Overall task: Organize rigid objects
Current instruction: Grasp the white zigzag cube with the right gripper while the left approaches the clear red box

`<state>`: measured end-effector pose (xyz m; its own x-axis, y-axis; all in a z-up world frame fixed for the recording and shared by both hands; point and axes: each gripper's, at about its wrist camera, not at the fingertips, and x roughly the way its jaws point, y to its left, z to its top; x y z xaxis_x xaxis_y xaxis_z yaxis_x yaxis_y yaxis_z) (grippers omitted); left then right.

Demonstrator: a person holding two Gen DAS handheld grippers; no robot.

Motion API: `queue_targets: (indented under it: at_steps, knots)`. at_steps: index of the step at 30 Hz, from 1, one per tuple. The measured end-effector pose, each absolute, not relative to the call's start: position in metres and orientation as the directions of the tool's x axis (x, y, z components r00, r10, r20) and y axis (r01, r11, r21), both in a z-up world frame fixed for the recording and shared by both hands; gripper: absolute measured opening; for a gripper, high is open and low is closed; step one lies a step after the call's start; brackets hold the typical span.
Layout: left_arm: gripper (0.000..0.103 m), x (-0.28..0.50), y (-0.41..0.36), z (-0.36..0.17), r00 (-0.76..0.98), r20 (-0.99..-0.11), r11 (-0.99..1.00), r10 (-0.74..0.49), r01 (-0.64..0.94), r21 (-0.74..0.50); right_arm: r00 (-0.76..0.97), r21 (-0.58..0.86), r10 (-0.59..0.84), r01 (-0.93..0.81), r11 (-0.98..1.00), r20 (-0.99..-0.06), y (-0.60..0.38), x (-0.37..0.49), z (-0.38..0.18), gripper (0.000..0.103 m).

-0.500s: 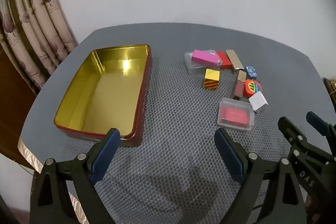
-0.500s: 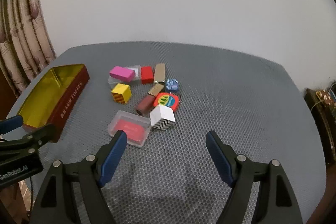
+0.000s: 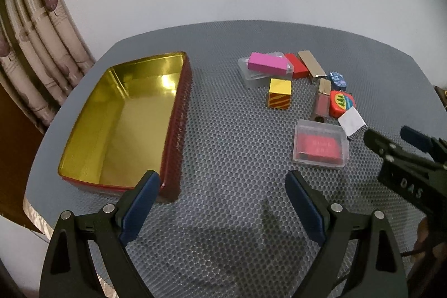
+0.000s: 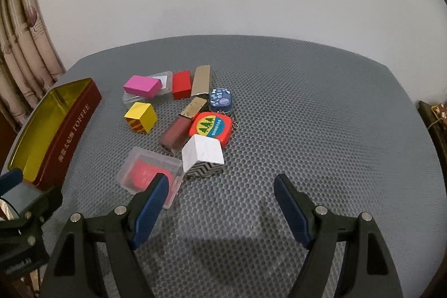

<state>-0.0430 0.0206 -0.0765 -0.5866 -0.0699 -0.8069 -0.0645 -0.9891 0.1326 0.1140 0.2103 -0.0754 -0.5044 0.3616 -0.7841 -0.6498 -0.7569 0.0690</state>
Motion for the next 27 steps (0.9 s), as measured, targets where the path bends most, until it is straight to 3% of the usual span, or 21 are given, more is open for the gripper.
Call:
queue_targets:
  at_steps: [10, 16, 19, 21, 25, 27]
  knots:
    - [0.089, -0.053, 0.033, -0.091, -0.57, -0.818, -0.983, -0.082, -0.091, 0.162, -0.516, 0.092, 0.336, -0.638, -0.764, -0.788, 0.225, 0.086, -0.092, 0.079]
    - [0.089, -0.056, 0.039, -0.093, -0.579, -0.81, -0.979, -0.091, -0.099, 0.18, -0.528, 0.15, 0.293, -0.643, -0.751, -0.797, 0.234, 0.076, -0.104, 0.067]
    - [0.089, -0.058, 0.042, -0.096, -0.575, -0.812, -0.976, -0.096, -0.105, 0.19, -0.548, 0.222, 0.231, -0.636, -0.739, -0.804, 0.24, 0.073, -0.114, 0.066]
    - [0.089, -0.059, 0.044, -0.098, -0.572, -0.814, -0.974, -0.102, -0.107, 0.198, -0.555, 0.247, 0.206, -0.632, -0.735, -0.806, 0.242, 0.069, -0.12, 0.063]
    - [0.089, -0.06, 0.045, -0.101, -0.564, -0.819, -0.974, -0.108, -0.106, 0.201, -0.551, 0.213, 0.216, -0.611, -0.762, -0.806, 0.235, 0.06, -0.124, 0.043]
    - [0.089, -0.061, 0.045, -0.101, -0.564, -0.818, -0.974, -0.112, -0.101, 0.203, -0.55, 0.205, 0.221, -0.608, -0.767, -0.805, 0.234, 0.056, -0.125, 0.04]
